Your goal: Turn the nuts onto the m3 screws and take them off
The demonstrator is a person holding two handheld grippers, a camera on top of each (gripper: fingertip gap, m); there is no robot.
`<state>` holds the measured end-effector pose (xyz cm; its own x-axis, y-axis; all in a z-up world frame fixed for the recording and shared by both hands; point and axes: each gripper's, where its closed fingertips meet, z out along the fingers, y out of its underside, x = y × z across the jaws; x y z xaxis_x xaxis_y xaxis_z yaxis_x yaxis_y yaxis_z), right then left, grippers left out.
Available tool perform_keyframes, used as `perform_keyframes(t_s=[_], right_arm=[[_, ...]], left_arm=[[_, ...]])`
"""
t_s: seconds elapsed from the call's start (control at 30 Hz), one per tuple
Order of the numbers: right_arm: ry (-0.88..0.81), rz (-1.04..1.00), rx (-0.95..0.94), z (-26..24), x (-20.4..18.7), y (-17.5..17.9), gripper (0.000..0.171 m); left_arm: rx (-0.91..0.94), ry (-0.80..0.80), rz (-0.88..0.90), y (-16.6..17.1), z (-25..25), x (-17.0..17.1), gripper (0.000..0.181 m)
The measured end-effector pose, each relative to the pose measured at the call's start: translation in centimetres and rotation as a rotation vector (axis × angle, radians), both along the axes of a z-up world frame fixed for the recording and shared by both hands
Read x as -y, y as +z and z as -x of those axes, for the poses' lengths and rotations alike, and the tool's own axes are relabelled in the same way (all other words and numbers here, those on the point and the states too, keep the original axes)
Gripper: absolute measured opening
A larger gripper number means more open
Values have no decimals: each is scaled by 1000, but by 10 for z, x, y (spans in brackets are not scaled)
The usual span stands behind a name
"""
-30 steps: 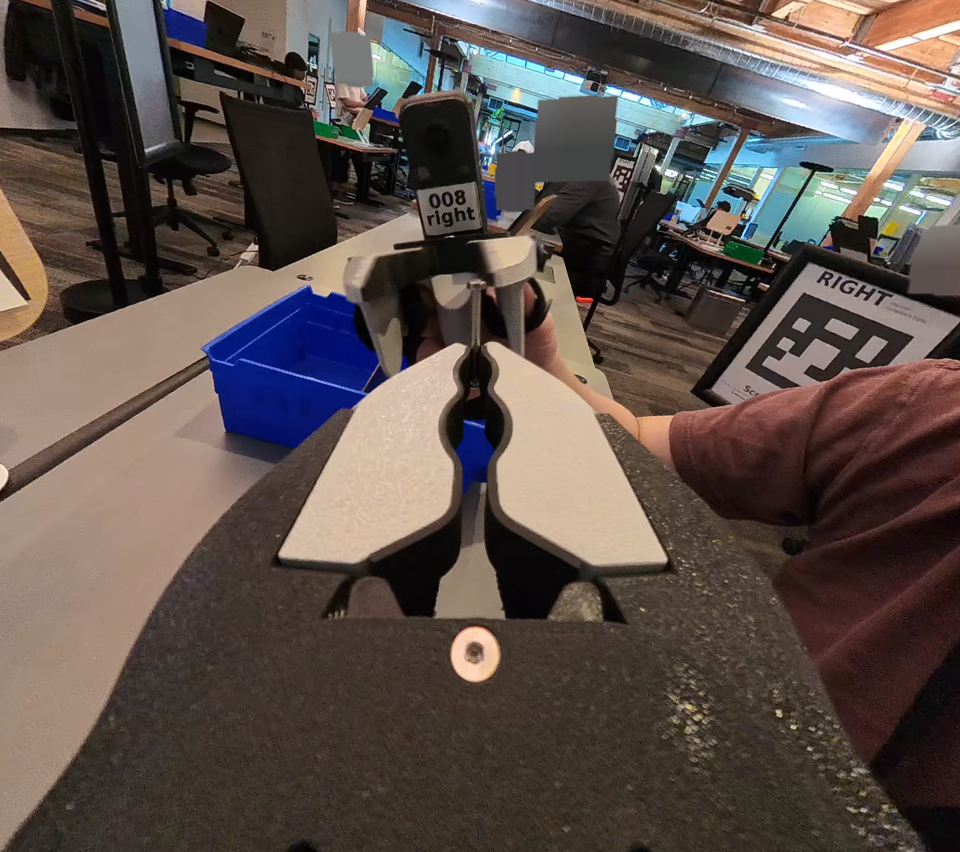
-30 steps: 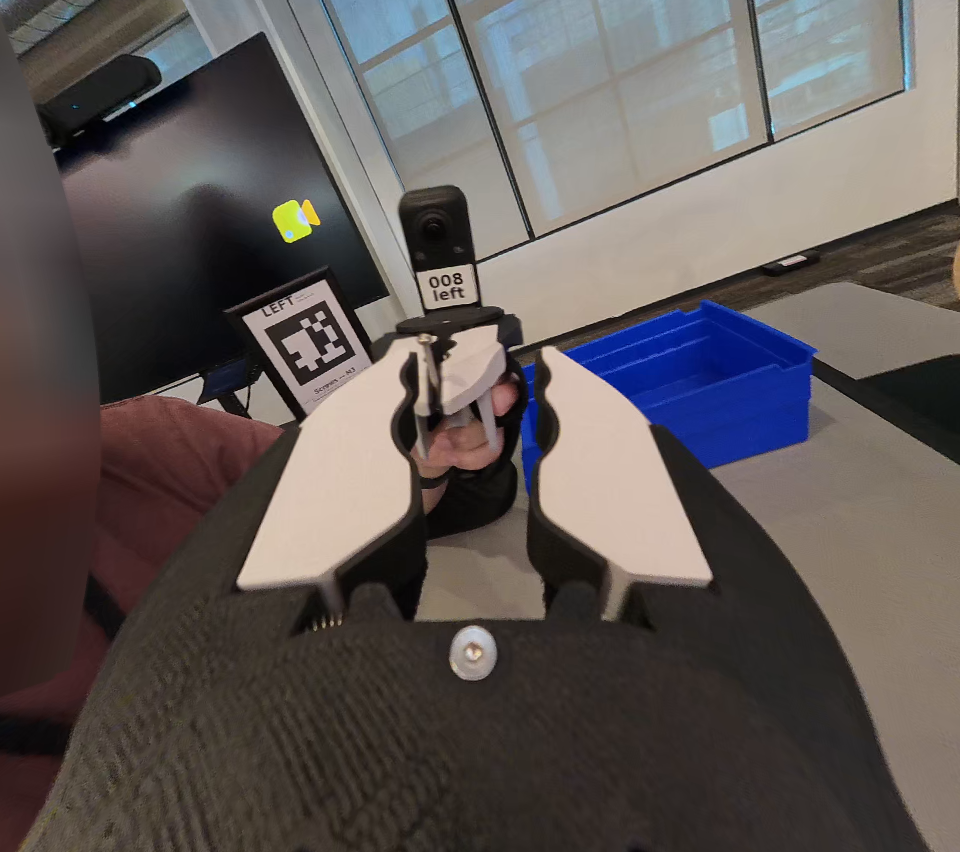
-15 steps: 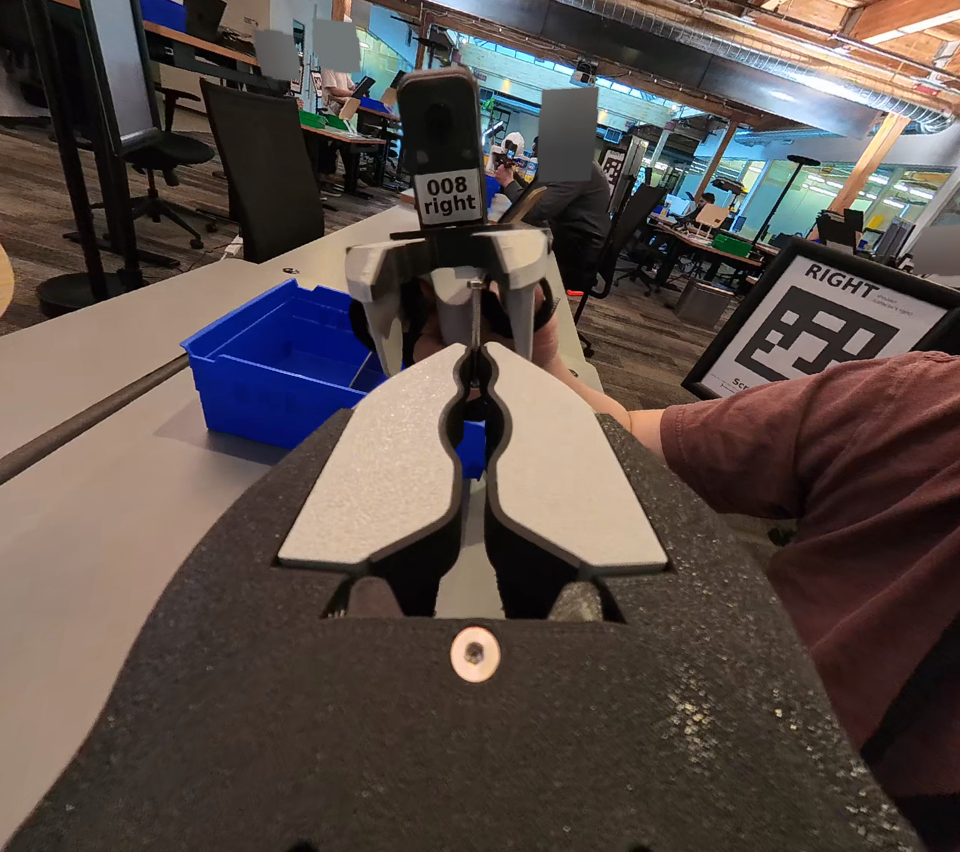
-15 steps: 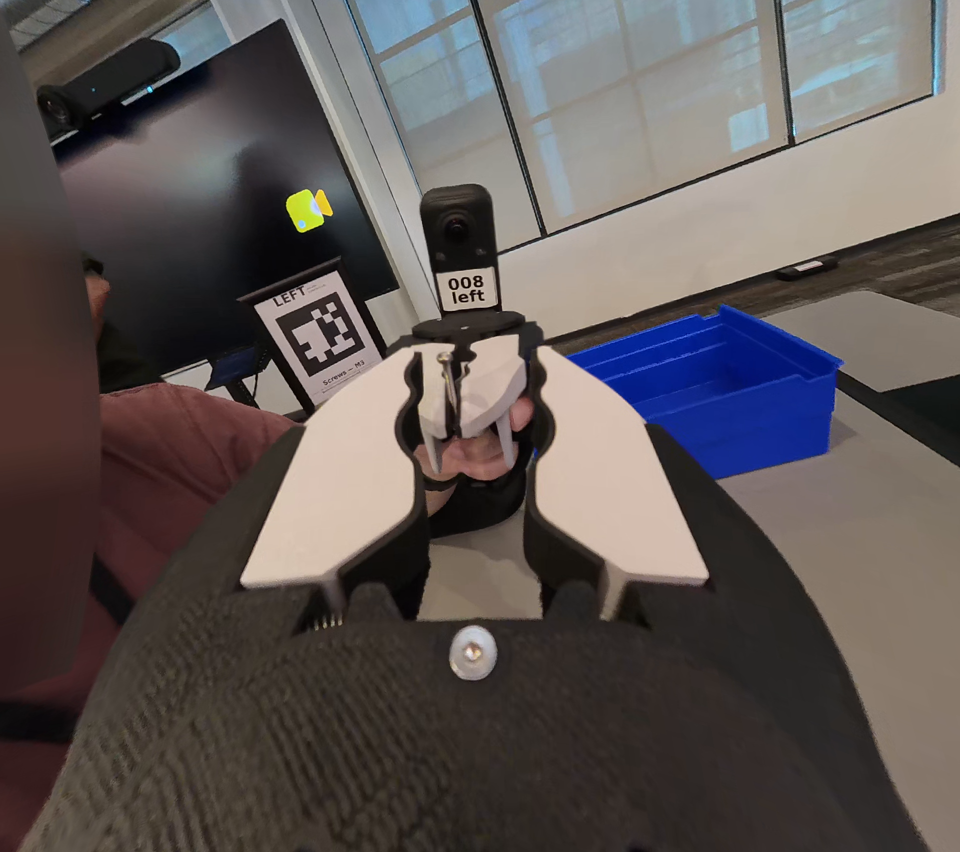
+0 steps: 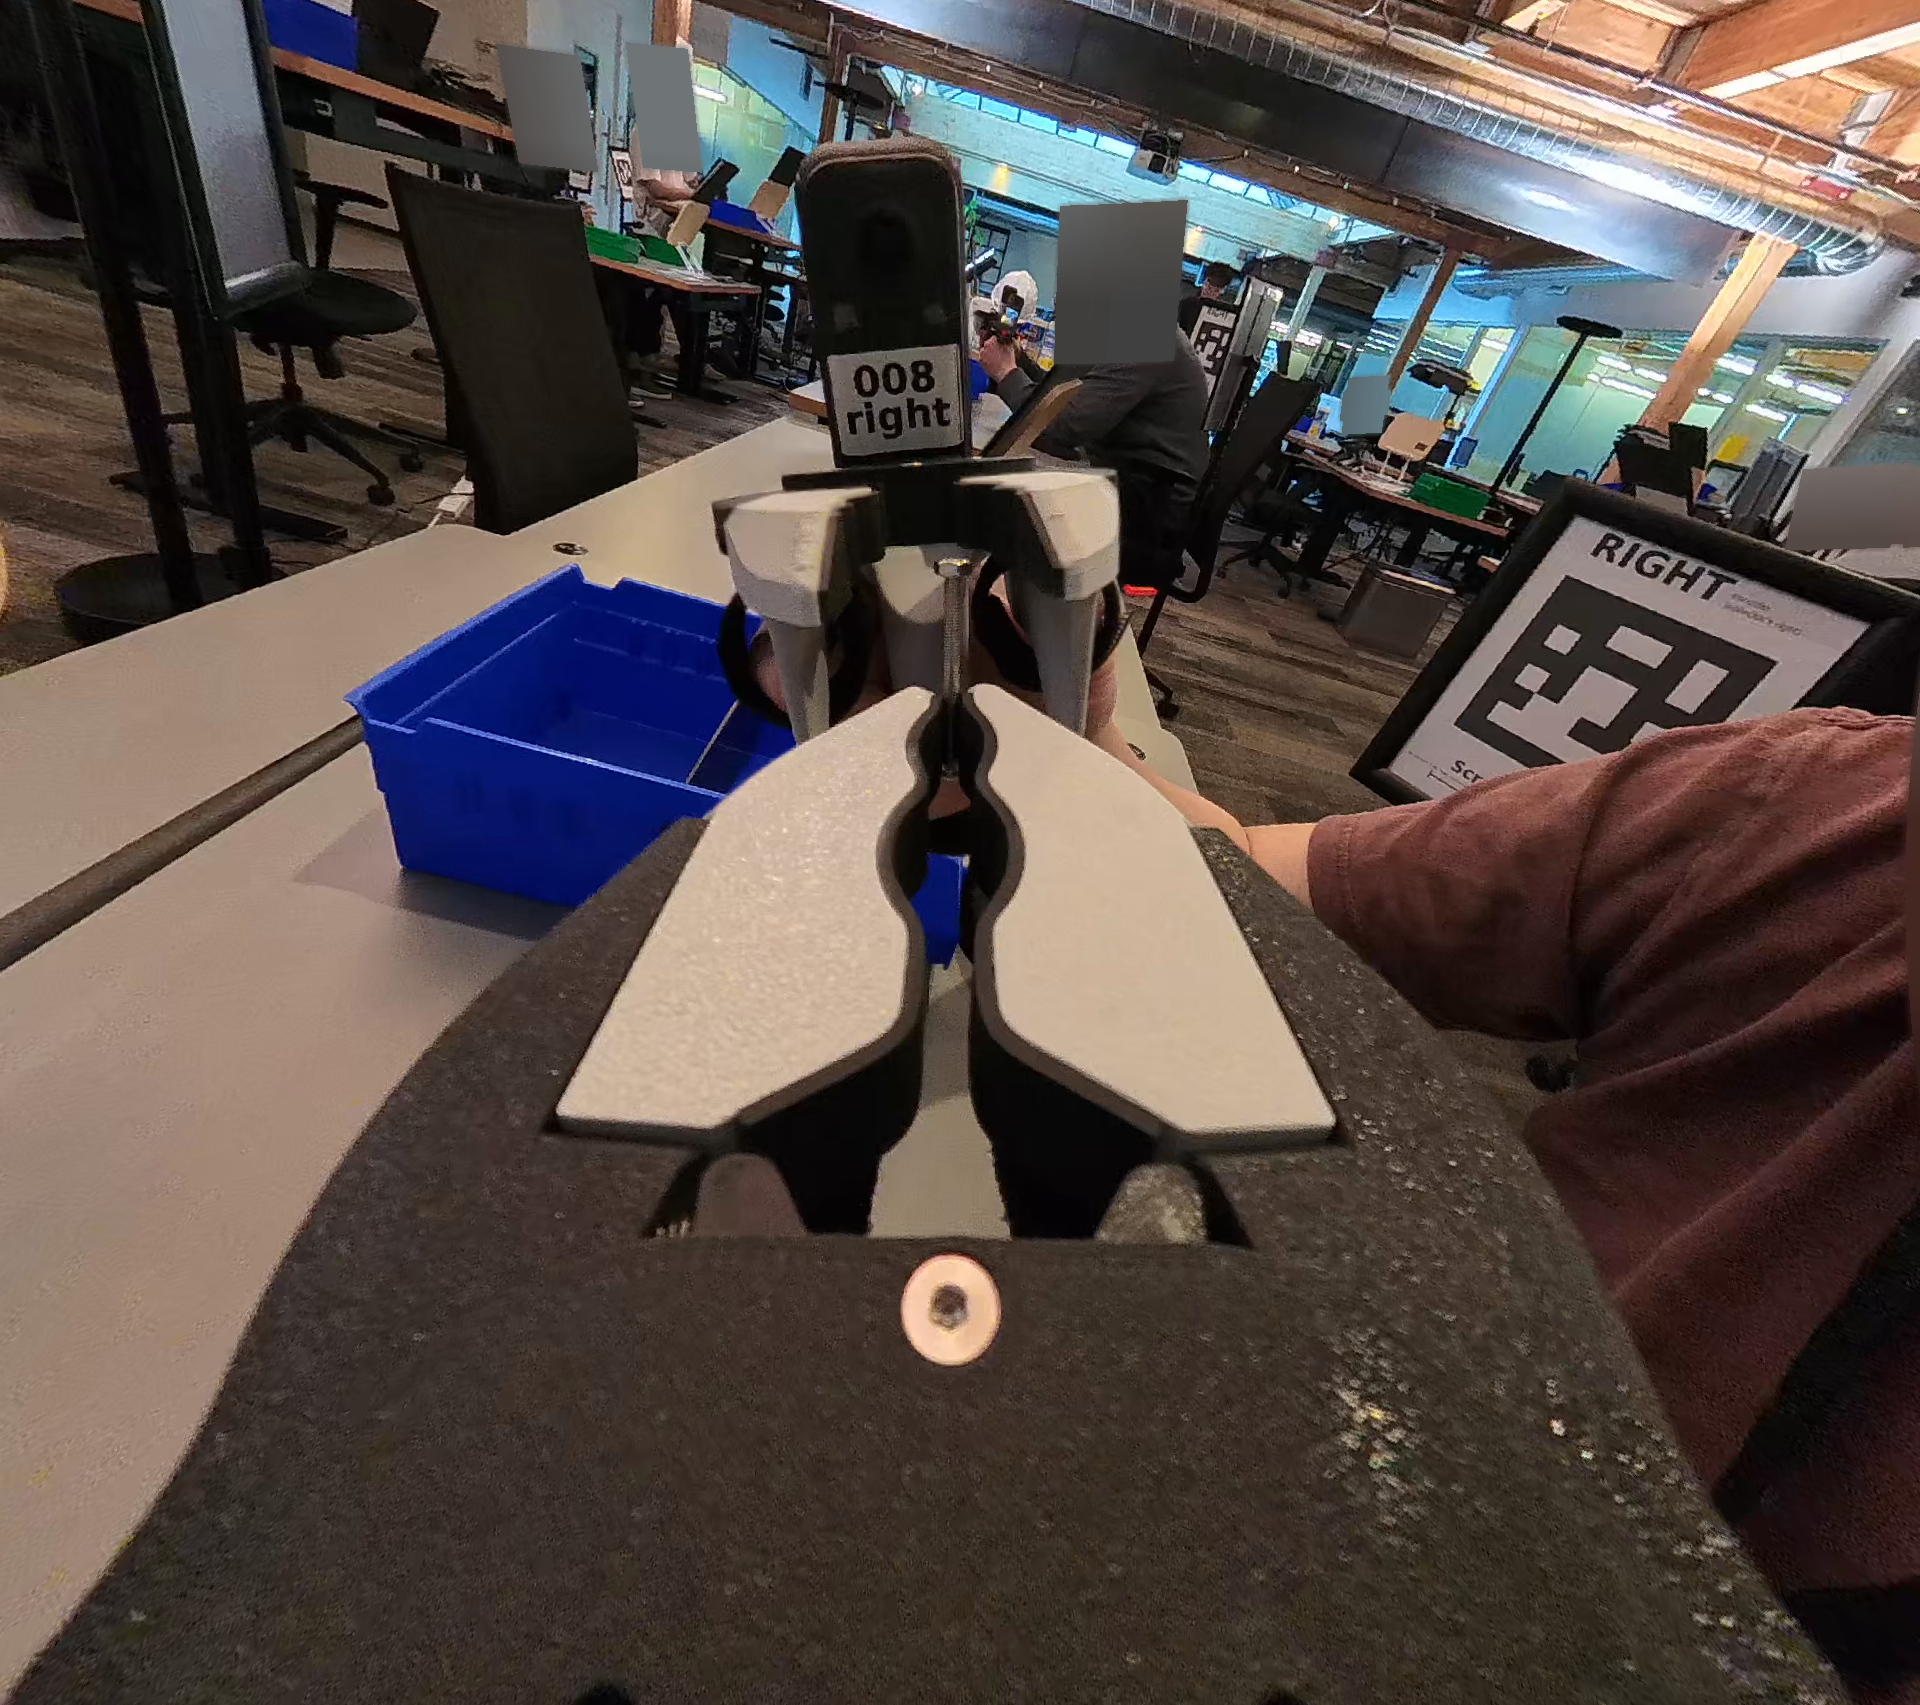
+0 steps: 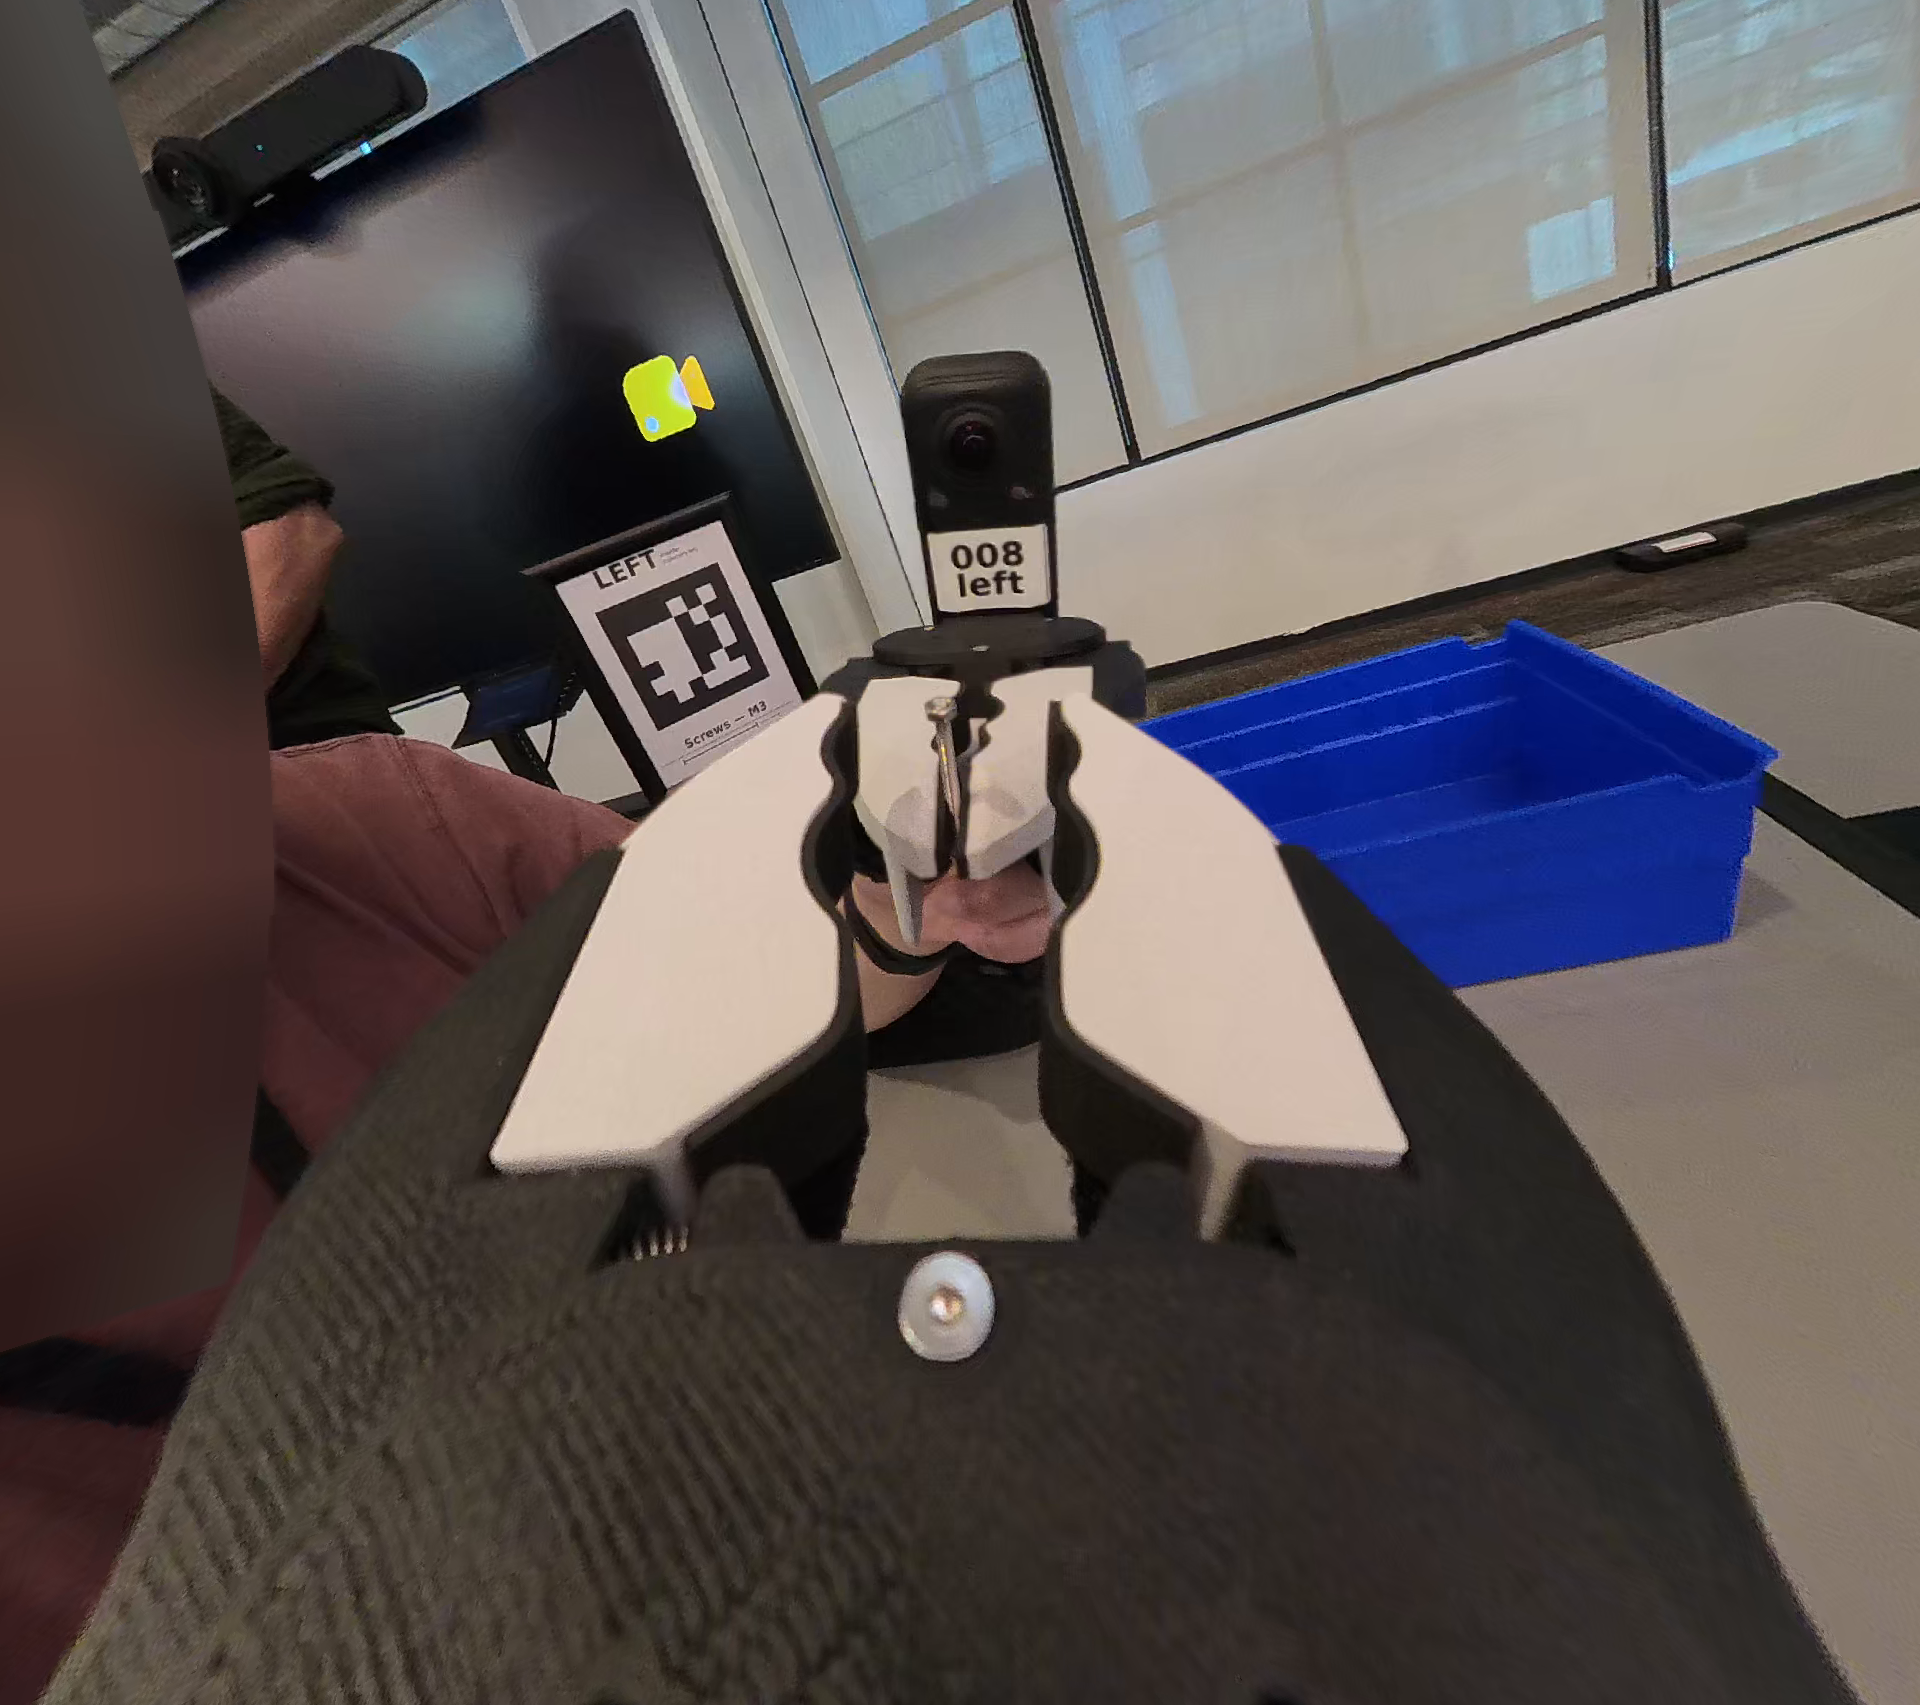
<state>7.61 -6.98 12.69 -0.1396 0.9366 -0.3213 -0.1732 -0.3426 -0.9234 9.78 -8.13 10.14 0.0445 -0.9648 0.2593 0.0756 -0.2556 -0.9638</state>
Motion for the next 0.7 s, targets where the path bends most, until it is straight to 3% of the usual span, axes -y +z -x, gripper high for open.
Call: perform_keyframes(t_s=[0.47, 0.7], right_arm=[[-46, -16, 23, -2, -5, -2, 30], [-295, -129, 155, -9, -31, -11, 33]], left_arm=[[5, 16, -9, 2, 2, -2, 2], [-80, 166, -46, -12, 8, -27, 2]])
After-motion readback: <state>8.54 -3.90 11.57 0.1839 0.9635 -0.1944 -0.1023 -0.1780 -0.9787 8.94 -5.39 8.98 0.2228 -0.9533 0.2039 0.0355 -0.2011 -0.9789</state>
